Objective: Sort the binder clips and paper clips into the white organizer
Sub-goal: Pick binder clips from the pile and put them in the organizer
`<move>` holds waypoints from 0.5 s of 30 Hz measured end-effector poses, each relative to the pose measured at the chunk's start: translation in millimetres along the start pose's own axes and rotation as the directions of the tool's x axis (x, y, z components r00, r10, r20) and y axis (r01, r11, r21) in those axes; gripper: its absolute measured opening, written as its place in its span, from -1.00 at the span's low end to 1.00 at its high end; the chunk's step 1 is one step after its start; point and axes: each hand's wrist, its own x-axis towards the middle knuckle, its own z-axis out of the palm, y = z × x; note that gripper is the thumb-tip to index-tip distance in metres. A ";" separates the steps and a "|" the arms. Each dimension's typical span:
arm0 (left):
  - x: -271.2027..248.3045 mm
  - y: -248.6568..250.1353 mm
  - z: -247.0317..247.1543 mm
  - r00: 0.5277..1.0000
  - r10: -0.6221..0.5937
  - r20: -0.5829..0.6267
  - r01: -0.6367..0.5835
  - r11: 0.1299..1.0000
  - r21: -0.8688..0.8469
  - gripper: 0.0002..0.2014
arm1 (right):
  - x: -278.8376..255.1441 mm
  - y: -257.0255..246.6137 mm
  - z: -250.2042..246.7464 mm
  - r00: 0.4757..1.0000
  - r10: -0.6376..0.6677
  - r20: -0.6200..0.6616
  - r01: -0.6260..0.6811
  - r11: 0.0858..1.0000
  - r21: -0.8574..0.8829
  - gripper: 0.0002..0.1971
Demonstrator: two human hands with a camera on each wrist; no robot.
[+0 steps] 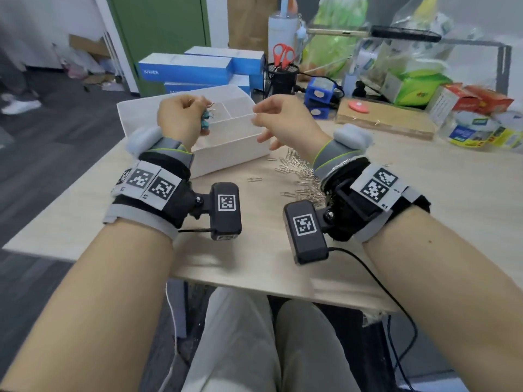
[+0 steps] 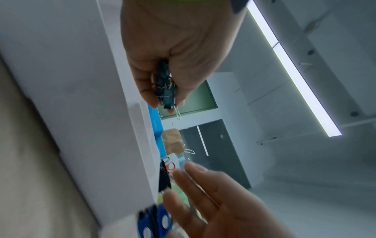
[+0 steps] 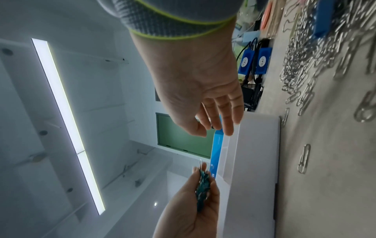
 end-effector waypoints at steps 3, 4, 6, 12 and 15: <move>14.1 -10.6 -12.6 0.995 -0.058 -0.080 0.069 0.987 0.142 -0.73 | 4.2 0.6 6.8 0.996 0.040 0.074 -0.034 0.996 -0.081 -0.76; 18.0 -13.5 -15.6 0.990 -0.078 -0.120 0.100 0.976 0.194 -0.76 | 5.9 0.9 8.8 0.994 0.053 0.100 -0.042 0.993 -0.110 -0.76; 23.5 -18.5 -16.7 0.981 -0.108 -0.164 0.147 0.957 0.250 -0.78 | 8.4 1.5 12.0 0.985 0.074 0.153 -0.049 0.985 -0.163 -0.76; 10.1 -14.4 -14.2 0.993 -0.099 -0.064 0.117 0.909 0.401 -0.79 | 8.7 4.2 14.4 0.966 0.120 0.231 -0.067 0.972 -0.227 -0.66; 9.7 -10.8 -14.2 0.992 -0.108 -0.068 0.127 0.905 0.407 -0.73 | 7.5 5.1 9.5 0.968 0.113 0.223 -0.061 0.972 -0.227 -0.69</move>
